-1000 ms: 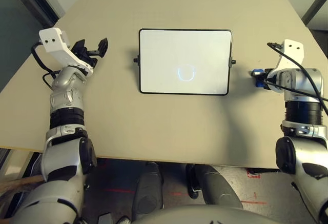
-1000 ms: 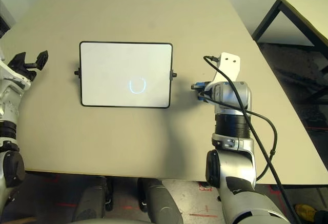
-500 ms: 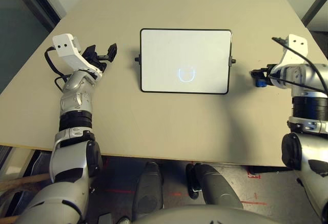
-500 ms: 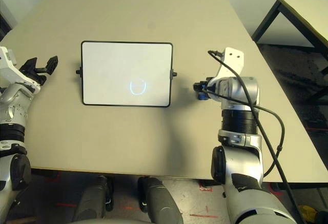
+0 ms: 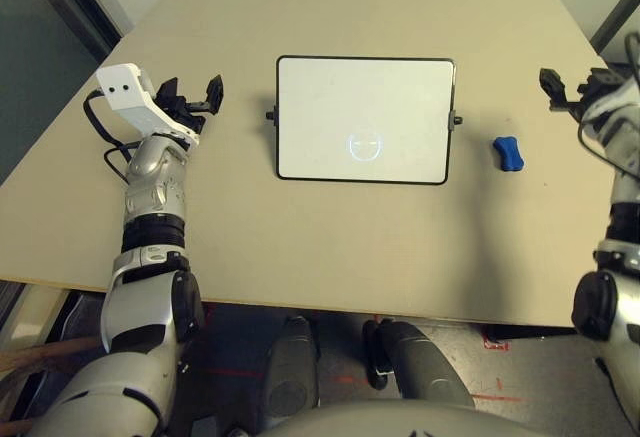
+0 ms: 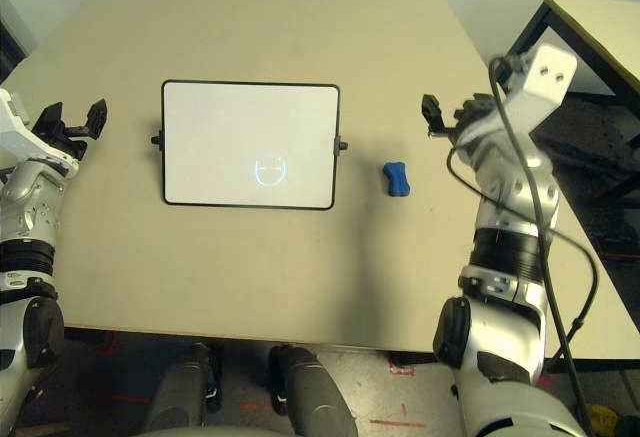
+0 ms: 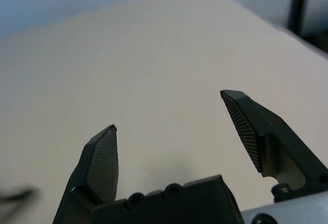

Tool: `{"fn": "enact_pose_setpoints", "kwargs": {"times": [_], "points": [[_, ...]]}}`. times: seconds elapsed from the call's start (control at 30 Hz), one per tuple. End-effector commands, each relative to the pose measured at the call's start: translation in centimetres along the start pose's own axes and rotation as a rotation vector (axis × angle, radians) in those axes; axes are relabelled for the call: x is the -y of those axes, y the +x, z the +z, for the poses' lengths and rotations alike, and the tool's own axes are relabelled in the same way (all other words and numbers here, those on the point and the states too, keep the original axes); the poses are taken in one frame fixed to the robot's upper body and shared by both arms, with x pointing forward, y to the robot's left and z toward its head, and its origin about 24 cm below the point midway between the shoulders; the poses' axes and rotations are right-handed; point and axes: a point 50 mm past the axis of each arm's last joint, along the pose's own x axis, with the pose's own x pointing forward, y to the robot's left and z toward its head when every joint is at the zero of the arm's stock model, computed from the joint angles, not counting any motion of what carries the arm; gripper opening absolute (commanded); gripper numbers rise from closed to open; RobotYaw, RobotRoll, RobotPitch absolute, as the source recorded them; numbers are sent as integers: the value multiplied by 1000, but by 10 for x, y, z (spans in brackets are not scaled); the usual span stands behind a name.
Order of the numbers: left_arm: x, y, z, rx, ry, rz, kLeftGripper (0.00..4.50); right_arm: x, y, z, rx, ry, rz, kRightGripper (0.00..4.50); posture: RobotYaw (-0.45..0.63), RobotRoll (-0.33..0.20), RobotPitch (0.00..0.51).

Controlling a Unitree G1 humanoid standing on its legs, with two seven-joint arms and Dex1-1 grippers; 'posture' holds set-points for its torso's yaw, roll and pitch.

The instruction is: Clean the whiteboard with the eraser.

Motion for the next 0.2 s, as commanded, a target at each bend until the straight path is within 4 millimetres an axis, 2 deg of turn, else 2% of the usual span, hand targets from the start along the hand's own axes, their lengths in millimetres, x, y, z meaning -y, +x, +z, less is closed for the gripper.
{"fn": "enact_pose_setpoints", "kwargs": {"times": [0.03, 0.2], "points": [[-3, -4, -13, -50, 20, 1, 4500, 5, -3, -19, 16, 35, -38, 4472, -50, 0, 150], [-4, -7, -23, -98, 10, 7, 4500, 1, -4, -32, 22, 85, -35, 4472, -46, 0, 140]]}}
